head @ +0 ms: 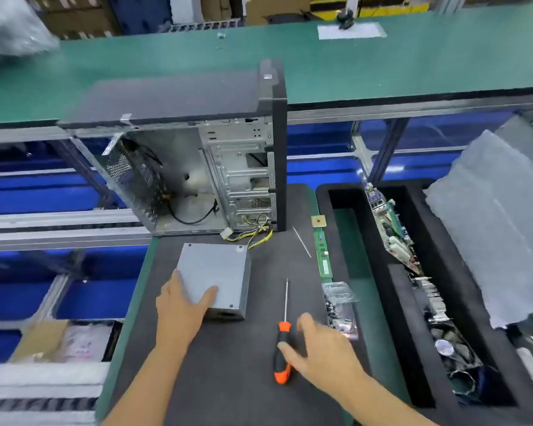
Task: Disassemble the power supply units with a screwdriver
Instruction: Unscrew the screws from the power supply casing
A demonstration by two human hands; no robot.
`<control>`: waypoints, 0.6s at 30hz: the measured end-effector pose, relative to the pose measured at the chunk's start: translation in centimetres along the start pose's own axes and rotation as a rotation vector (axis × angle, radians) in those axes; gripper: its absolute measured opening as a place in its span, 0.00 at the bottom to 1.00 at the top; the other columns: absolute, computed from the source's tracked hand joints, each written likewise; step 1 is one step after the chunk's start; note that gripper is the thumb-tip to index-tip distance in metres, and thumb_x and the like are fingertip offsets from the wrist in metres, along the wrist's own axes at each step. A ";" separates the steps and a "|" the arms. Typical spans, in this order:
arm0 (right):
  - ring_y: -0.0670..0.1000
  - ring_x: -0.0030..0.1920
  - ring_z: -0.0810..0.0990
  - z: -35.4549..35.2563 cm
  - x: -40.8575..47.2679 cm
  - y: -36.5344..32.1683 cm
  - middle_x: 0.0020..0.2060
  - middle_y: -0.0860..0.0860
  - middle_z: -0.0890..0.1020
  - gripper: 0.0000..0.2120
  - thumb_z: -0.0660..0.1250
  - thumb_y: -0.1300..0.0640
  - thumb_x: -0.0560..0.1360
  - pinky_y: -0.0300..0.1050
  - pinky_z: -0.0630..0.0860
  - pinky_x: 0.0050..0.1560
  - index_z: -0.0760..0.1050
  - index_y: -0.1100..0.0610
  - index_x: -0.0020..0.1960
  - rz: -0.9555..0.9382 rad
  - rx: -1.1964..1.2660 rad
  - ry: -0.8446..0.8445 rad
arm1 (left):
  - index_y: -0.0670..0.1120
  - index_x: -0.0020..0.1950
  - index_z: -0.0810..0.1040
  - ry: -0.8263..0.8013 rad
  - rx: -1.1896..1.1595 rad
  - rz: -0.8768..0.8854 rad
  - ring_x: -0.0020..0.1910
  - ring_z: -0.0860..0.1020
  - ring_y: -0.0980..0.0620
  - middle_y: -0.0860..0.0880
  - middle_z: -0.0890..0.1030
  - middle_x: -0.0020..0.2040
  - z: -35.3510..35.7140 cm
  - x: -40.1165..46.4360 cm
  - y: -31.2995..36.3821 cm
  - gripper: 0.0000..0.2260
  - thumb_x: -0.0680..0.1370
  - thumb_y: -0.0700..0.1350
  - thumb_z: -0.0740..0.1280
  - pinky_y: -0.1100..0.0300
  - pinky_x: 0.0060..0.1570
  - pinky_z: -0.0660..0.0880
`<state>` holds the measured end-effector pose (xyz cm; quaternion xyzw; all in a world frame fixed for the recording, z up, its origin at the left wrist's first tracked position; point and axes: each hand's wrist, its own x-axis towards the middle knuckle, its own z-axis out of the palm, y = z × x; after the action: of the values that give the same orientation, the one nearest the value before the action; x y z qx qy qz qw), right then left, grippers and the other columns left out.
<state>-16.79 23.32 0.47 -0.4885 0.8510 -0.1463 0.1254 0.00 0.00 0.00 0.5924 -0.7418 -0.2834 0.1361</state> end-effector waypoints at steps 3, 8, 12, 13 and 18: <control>0.57 0.49 0.81 2.0 0.8 -2.6 0.48 0.48 0.78 0.28 0.59 0.29 0.71 0.49 0.71 0.40 0.58 0.49 0.56 0.175 0.034 -0.262 | 0.52 0.81 0.52 -0.067 -0.043 -0.058 0.71 0.62 0.40 0.42 0.64 0.73 -0.1 0.3 -0.3 0.47 0.71 0.67 0.72 0.43 0.68 0.64; 0.56 0.47 0.79 3.0 1.0 -3.5 0.48 0.49 0.78 0.22 0.65 0.44 0.74 0.50 0.76 0.46 0.56 0.49 0.59 0.357 0.296 -0.337 | 0.63 0.78 0.47 -0.140 -0.079 -0.027 0.64 0.62 0.45 0.52 0.60 0.58 -0.6 0.0 -0.6 0.50 0.65 0.70 0.73 0.47 0.60 0.68; 0.51 0.39 0.78 2.1 0.9 -3.0 0.41 0.46 0.77 0.17 0.64 0.49 0.72 0.48 0.74 0.38 0.57 0.44 0.54 0.446 0.388 -0.176 | 0.67 0.75 0.42 -0.222 0.005 0.013 0.56 0.63 0.50 0.54 0.59 0.52 -0.7 -1.7 -0.7 0.53 0.58 0.77 0.68 0.52 0.49 0.71; 0.49 0.38 0.78 1.6 0.8 -2.9 0.40 0.45 0.77 0.16 0.64 0.50 0.73 0.48 0.75 0.40 0.59 0.43 0.54 0.468 0.430 -0.109 | 0.67 0.76 0.41 -0.243 0.054 0.045 0.55 0.63 0.50 0.53 0.59 0.52 -0.7 -2.0 -0.6 0.54 0.58 0.78 0.67 0.51 0.50 0.72; 0.43 0.37 0.78 -1.2 -0.4 -3.7 0.38 0.43 0.80 0.12 0.65 0.55 0.75 0.45 0.75 0.37 0.72 0.37 0.50 0.518 0.623 0.241 | 0.55 0.81 0.48 -0.185 0.232 0.454 0.72 0.57 0.45 0.49 0.54 0.73 -1.6 0.9 0.7 0.53 0.64 0.78 0.62 0.48 0.76 0.53</control>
<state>-14.09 22.06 2.98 -0.1767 0.8692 -0.4165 0.1994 0.05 -1.19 1.62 0.3941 -0.8924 -0.2117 0.0590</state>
